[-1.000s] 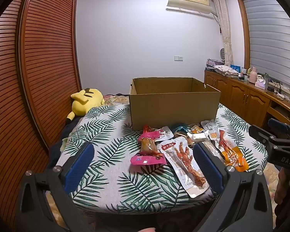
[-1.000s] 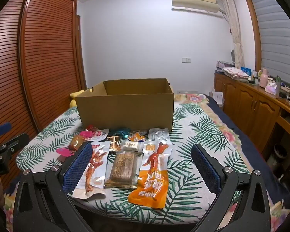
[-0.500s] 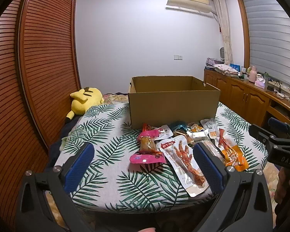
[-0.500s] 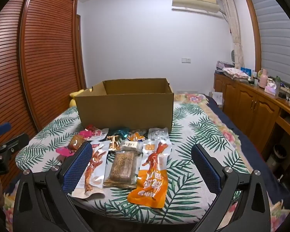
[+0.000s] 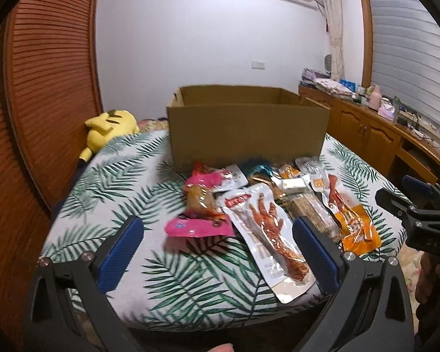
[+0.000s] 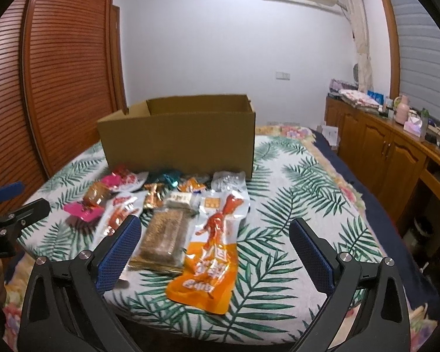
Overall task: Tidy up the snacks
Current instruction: 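Reach the left tool to the white chicken-feet packet while the right tool reaches the orange one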
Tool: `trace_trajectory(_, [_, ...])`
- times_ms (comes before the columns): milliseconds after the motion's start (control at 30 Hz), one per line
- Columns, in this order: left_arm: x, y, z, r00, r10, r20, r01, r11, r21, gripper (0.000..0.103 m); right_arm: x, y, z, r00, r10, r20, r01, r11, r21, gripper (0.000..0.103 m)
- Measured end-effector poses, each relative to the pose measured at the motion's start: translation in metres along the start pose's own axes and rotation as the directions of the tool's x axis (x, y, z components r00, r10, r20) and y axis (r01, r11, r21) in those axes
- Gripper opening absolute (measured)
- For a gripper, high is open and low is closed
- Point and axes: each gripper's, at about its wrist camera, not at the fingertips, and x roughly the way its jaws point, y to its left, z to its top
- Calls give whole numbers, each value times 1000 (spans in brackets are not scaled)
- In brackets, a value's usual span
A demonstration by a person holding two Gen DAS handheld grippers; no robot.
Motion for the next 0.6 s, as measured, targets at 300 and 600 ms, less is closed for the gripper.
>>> trace_trajectory(300, [36, -10, 3, 993, -71, -94, 72, 997, 5, 99, 45, -20, -5, 990, 70, -123, -71, 997, -6, 89])
trace_trajectory(600, [72, -13, 6, 965, -176, -193, 171, 984, -41, 92, 81, -25, -7, 959, 149, -243, -157, 987, -15, 67])
